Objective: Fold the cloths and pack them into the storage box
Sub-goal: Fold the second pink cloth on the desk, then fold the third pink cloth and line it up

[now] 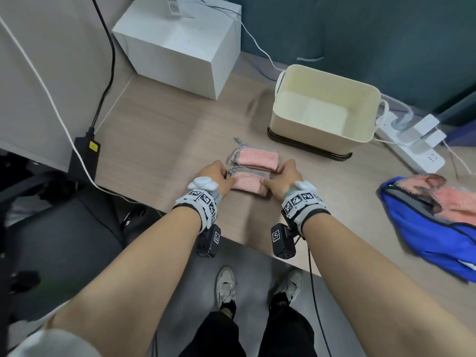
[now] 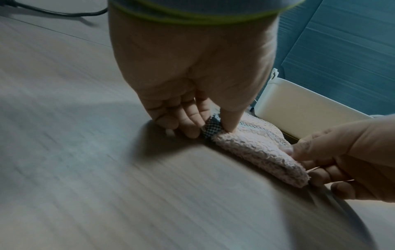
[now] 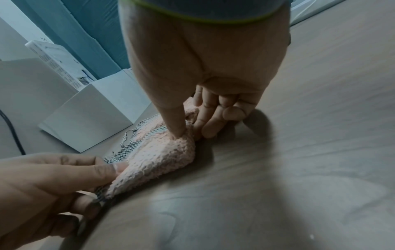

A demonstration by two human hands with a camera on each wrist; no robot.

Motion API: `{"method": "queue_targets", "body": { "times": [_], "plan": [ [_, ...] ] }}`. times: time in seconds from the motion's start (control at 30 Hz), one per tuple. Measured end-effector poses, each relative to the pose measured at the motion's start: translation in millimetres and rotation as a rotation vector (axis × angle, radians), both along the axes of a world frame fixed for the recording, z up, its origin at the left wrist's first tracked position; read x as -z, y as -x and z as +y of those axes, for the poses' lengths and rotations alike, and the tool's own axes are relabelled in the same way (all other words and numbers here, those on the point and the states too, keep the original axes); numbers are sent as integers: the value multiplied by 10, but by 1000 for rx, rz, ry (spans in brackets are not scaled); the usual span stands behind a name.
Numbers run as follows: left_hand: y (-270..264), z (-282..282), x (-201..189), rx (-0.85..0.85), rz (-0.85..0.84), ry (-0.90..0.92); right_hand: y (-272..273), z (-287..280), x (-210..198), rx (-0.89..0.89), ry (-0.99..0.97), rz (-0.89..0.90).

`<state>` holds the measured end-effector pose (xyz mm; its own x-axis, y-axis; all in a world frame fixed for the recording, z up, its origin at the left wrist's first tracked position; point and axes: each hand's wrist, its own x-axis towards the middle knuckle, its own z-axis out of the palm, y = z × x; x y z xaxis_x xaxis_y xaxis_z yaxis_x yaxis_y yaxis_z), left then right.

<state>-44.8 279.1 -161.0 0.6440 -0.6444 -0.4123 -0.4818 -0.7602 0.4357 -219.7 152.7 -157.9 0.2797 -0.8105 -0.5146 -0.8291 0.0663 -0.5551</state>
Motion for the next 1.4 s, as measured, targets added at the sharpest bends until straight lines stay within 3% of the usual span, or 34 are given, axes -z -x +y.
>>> {"method": "queue_targets", "body": {
  "times": [0.27,0.47,0.63,0.77,0.93,1.1,1.3,1.4],
  "plan": [
    [150,-91,-324,-11,-100,28,132,-93,-169,-18,-7,4],
    [596,-495,-638,132,-105,56,722,-398,-513,-45,25,33],
    [1595,-1107,-726,436,78,100,1749,-845,-764,4,95,95],
    [2446,-1605,-699,625,131,143,2639,-1141,-870,75,150,149],
    [3281,-2132,-551,749,115,177,3476,-1405,-688,-43,191,278],
    [3548,-2446,-417,742,7,135,3686,-1513,-525,-119,215,203],
    [3607,-2766,-272,620,-28,27,3776,-1624,-466,65,109,-9],
    [3568,-2802,-312,672,-38,-40,3799,-1633,-463,92,119,-44]
  ]
}}
